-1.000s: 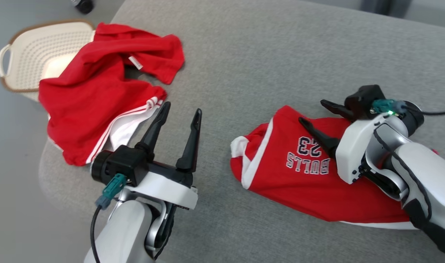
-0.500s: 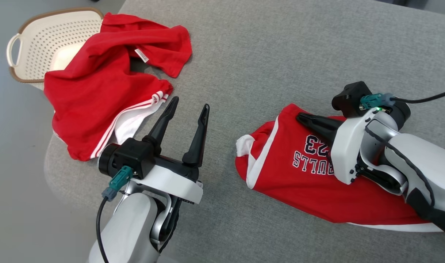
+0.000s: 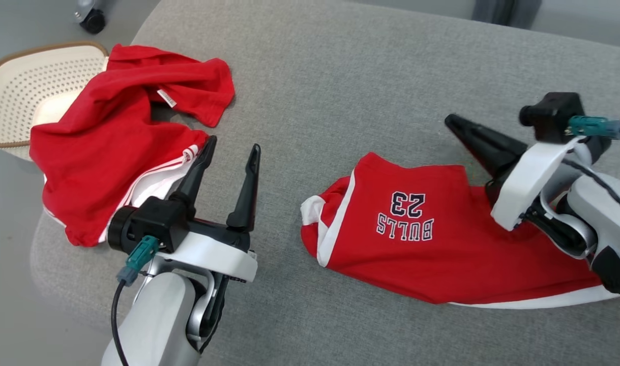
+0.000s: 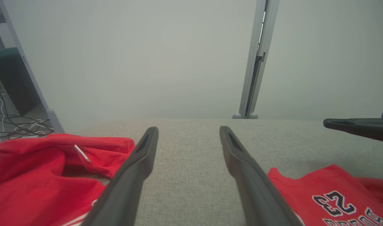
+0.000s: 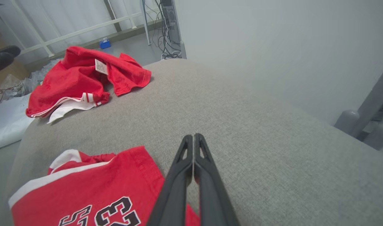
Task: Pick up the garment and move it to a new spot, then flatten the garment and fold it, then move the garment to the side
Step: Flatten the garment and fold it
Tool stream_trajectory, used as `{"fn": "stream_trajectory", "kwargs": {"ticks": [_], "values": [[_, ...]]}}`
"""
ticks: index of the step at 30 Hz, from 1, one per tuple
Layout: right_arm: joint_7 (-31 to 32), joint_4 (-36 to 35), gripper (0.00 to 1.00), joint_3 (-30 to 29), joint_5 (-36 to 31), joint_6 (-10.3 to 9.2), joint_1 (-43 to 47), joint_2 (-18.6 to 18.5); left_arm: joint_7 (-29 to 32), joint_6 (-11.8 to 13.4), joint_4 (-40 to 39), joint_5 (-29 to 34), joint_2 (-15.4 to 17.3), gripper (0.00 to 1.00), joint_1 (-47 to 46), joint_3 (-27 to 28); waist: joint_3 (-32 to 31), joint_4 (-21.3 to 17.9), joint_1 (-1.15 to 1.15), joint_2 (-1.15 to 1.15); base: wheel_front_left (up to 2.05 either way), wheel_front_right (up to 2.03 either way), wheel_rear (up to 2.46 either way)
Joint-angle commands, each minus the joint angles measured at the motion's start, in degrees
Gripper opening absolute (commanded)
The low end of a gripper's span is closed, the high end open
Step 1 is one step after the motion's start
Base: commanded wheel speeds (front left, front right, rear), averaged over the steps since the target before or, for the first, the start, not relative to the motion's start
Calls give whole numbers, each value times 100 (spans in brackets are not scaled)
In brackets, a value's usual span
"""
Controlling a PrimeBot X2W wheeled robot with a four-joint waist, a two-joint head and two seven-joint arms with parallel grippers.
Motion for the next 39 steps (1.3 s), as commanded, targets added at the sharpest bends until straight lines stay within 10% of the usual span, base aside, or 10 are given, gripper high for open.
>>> {"fn": "stream_trajectory", "kwargs": {"ticks": [1, 2, 3, 10, 20, 39], "values": [[-131, 44, 32, -62, -2, 1, 126, 6, -13, 44, -28, 22, 61, 100, 74, 40, -79, -86, 0, 0, 0, 0, 0], [-256, 143, 91, -206, 9, 1, 171, 53, -13, 52, -38, 29, 78, 100, 86, 60, -119, -128, 0, 0, 0, 0, 0], [-360, 266, 100, -358, -43, 1, 214, 83, -13, 68, -52, 37, 103, 100, 98, 78, -160, -176, 0, 0, 0, 0, 0], [-622, 931, 100, -2477, -953, 1, 779, 563, 30, 225, -285, 67, 357, 100, 292, 230, -418, -599, 0, 0, 0, 0, 0], [-615, -396, 100, -5665, -3442, 1, 3028, 1600, 288, 454, -761, 93, 750, 100, 732, 394, -738, -1240, 0, 0, 0, 0, 0], [349, -2780, 100, -7021, -4535, 1, 5684, 2928, 658, 808, -1505, 58, 996, 100, 1610, 440, -1273, -1897, 0, 0, 0, 0, 0]]}}
